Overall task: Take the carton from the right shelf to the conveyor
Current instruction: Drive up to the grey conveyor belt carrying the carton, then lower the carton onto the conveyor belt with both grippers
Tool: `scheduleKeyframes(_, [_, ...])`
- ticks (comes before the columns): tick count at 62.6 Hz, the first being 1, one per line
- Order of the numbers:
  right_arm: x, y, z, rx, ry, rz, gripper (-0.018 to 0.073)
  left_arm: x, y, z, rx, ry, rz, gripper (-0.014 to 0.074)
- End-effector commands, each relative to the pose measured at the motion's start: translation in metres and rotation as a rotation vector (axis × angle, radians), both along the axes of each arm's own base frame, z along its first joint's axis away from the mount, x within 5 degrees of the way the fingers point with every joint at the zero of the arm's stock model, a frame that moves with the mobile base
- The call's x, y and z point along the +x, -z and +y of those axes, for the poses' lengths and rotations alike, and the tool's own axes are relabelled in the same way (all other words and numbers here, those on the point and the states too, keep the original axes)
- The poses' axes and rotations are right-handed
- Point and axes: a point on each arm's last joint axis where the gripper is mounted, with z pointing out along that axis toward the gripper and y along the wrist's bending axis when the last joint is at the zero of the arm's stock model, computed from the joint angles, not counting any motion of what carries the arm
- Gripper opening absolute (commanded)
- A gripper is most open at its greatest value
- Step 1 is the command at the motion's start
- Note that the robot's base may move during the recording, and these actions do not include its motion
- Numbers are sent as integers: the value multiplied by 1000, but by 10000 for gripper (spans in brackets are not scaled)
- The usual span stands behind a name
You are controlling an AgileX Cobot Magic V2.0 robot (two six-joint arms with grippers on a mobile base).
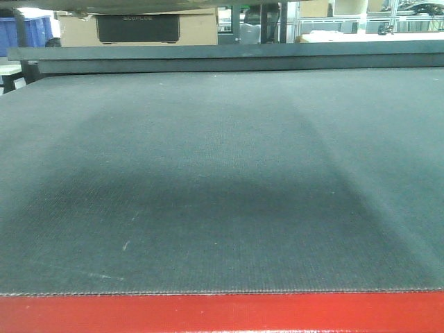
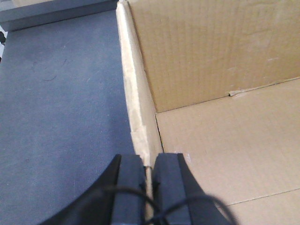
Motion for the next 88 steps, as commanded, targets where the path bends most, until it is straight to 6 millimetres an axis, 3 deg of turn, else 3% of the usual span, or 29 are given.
scheduleKeyframes(1, [-7, -8, 0, 23, -28, -51, -67, 1, -6, 4, 35, -21, -60, -18])
scheduleKeyframes(63, [-7, -8, 0, 23, -28, -51, -67, 2, -7, 4, 32, -17, -72, -18])
scheduleKeyframes(88, [-4, -17, 3, 82, -31, -137, -67, 3, -9, 2, 22, -1, -107, -18])
